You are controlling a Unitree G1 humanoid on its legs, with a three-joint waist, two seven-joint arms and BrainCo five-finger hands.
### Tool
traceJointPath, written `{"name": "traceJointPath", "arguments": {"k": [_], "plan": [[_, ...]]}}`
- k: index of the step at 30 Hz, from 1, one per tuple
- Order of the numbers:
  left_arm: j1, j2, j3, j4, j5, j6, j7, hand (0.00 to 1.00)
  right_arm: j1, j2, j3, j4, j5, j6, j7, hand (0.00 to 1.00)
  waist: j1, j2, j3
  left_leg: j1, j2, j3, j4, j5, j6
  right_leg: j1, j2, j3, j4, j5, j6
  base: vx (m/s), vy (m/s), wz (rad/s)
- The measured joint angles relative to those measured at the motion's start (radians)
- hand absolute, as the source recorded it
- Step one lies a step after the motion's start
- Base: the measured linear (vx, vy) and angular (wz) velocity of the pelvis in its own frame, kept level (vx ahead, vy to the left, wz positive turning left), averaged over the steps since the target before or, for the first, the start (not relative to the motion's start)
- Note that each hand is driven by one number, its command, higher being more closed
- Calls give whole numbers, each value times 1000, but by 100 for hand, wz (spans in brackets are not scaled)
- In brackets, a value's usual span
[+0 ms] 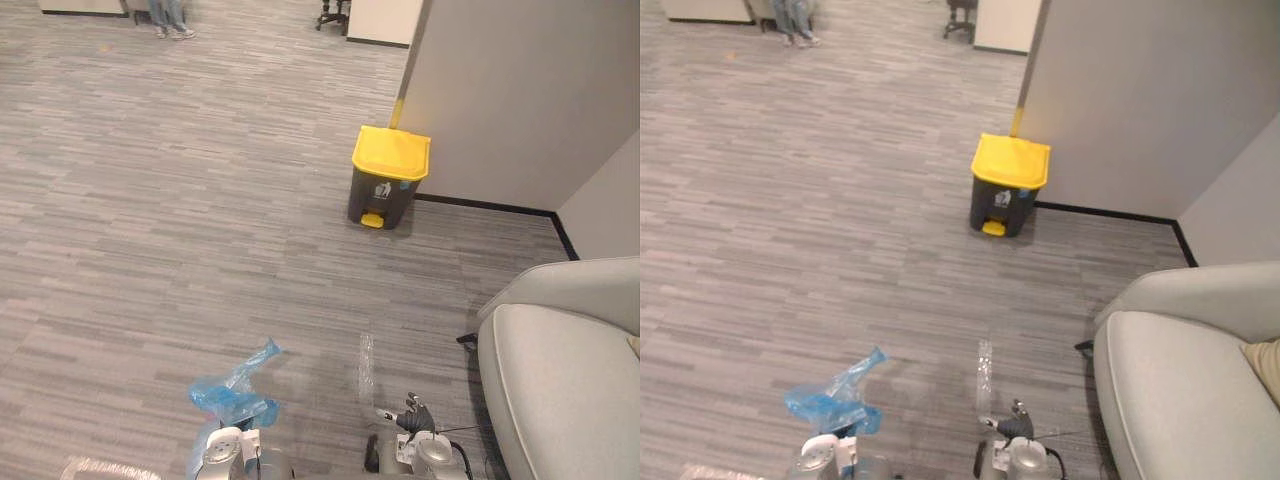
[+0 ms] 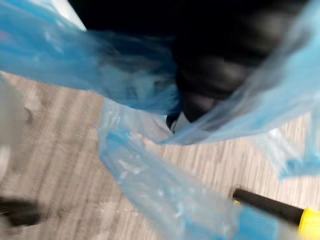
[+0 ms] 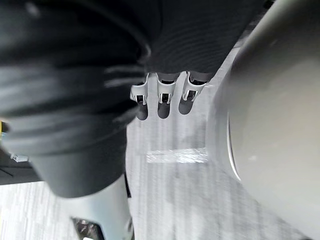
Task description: Gather rubbish on tea table into small bin, then transfer packed bag to large trash can.
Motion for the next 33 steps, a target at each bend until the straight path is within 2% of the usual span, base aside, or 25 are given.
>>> {"name": "traceJointPath", "arguments": {"k": [1, 2, 3, 5, 6, 7, 8, 9, 10, 12, 15, 16, 17, 18, 21, 22, 23, 24, 25, 26, 27, 29, 31, 32, 33], "plan": [[-6, 1, 2, 13, 0, 1, 0, 100, -5, -8, 0, 13, -4, 0, 0, 0, -5, -1, -2, 14, -3, -18, -10, -7, -14, -1, 6, 5, 10, 35, -58, 444, -172, 13], [-9, -16, 21, 39, 0, 1, 0, 100, -14, -25, -5, 24, -4, 1, 0, 0, -6, 36, -17, 24, 23, -70, -25, 1, -17, 5, 36, -3, 9, 7, -69, 471, -182, -1], [-9, -29, 34, 46, 1, 1, 2, 100, -22, -35, -14, 25, -3, 1, -1, 0, -5, 60, -24, 18, 45, -111, -9, 5, -24, 7, 52, -23, 11, -19, -81, 468, -176, -4], [-12, -33, 39, 46, 1, 1, 1, 100, -24, -35, -29, 26, -3, 2, -1, 0, -12, 78, -18, -4, 65, -154, 78, 11, -23, 40, 72, -46, 3, -46, -91, 364, -165, 23], [-22, -35, 41, 46, 1, 1, -2, 100, -21, -31, -29, 37, -3, 4, 0, 0, -12, 82, -15, -70, 84, -201, 250, 45, -25, 92, 90, -71, -24, -61, -105, 520, -225, 39], [-26, -42, 50, 43, 1, 0, -5, 100, -17, -24, -21, 41, -2, 9, -1, 0, -5, 81, -10, -175, 105, -229, 505, 163, -15, 173, 112, -81, -82, -71, -119, 435, -187, 28], [-24, -43, 50, 42, 1, 0, -6, 100, -16, -23, -17, 41, 0, 9, -1, 0, 1, 80, -7, -202, 117, -229, 568, 165, -9, 196, 119, -80, -95, -74, -123, 467, -131, 0], [-21, -42, 50, 42, 1, 0, -8, 100, -18, -17, 3, 41, 8, 9, -2, 0, 10, 71, 0, -285, 135, -211, 720, 144, -5, 264, 127, -77, -130, -87, -135, 347, -46, -13], [-21, -37, 52, 13, 0, 1, -9, 100, -25, -16, 3, 41, 10, 9, -2, 0, 14, 56, 7, -347, 134, -189, 748, 129, -13, 310, 126, -68, -160, -94, -130, 402, -50, -18], [-19, -41, 51, -12, 0, 0, -9, 100, -34, -14, 1, 39, 13, 9, -4, 0, 29, 49, 7, -416, 133, -153, 677, 105, -3, 355, 124, -48, -209, -93, -124, 311, 24, -26], [-31, -50, 58, -16, 1, -1, -9, 100, -37, -20, -10, 32, 28, 10, -11, 0, 41, 51, 11, -449, 111, -113, 403, 98, 3, 422, 113, -33, -265, -90, -102, 298, 120, -15], [-31, -51, 58, -16, 1, -2, -9, 100, -37, -19, -17, 29, 28, 10, -14, 0, 42, 51, 10, -447, 88, -111, 277, 123, -2, 440, 103, -29, -279, -97, -82, 348, 220, -11], [-27, -59, 56, -13, 0, -2, -9, 100, -38, -26, -38, 31, 28, 10, -16, 0, 43, 61, 6, -428, 59, -133, 113, 271, -5, 451, 104, -12, -288, -117, -44, 384, 274, -15], [-26, -48, 54, -9, 0, -1, -9, 100, -40, -18, -40, 43, 28, 16, -18, 0, 49, 30, -5, -418, 24, -112, 101, 266, 11, 452, 76, 20, -289, -129, -28, 321, 212, -13], [-27, -42, 54, -8, 0, 0, -8, 100, -30, -3, -41, 26, 28, 18, -16, 0, 51, 16, -10, -399, -10, -69, 130, 195, 37, 441, 20, 63, -221, -142, -6, 392, 234, -25], [-23, -42, 46, -5, 0, 0, -7, 100, -23, 0, -41, 18, 28, 18, -16, 0, 52, 23, -9, -379, -11, -53, 144, 166, 46, 420, 8, 83, -141, -144, -1, 317, 227, -33], [-16, -35, 25, -4, 0, 1, -8, 100, -14, 3, -35, 19, 28, 18, -10, 0, 52, 27, -9, -340, -17, -36, 145, 134, 55, 360, -11, 102, 25, -134, 20, 374, 246, -34], [-15, -29, 18, 2, 0, 2, -8, 100, -1, 2, -35, 19, 26, 18, -6, 0, 51, 28, -7, -296, -26, -26, 146, 103, 65, 270, -33, 124, 253, -87, 60, 305, 196, -22], [-16, -28, 18, 6, 0, 3, -8, 100, 0, 2, -35, 19, 26, 18, -5, 0, 50, 29, -7, -281, -29, -25, 146, 93, 67, 244, -36, 130, 314, -79, 67, 336, 117, -3], [-15, -25, 20, 10, 0, 8, -6, 100, 22, 1, -36, 19, 26, 18, -4, 0, 44, 34, -3, -231, -32, -26, 144, 68, 74, 173, -35, 137, 469, -85, 55, 363, 61, 5], [-13, -23, 21, 10, 0, 9, -5, 100, 26, 1, -37, 2, 25, 17, -3, 0, 40, 34, -2, -192, -32, -25, 134, 50, 76, 121, -32, 122, 521, -96, 41, 435, 54, 10], [-13, -23, 22, 11, 0, 10, -4, 100, 24, 1, -37, -3, 25, 17, -3, 0, 30, 27, -5, -145, -29, -27, 112, 33, 71, 74, -32, 76, 504, -115, 30, 339, -42, 10], [-16, -27, 37, 19, 0, 10, -4, 100, 12, 1, -37, 1, 23, 17, -3, 0, 25, 27, -4, -67, -13, -26, 60, 19, 61, 23, -16, -5, 361, -141, -1, 440, -101, 5], [-17, -27, 39, 26, -1, 10, -2, 100, 7, 2, -39, 2, 22, 17, -3, 0, 20, 27, -4, -21, -4, -26, 13, 19, 58, 10, 2, -40, 224, -132, -12, 410, -119, 12], [-16, -25, 38, 28, 0, 9, -2, 100, 6, 2, -39, 3, 21, 18, -3, 0, 18, 25, -6, 12, -1, -28, -29, 15, 38, 16, 22, -39, 68, -80, -15, 415, -132, 16]]}}
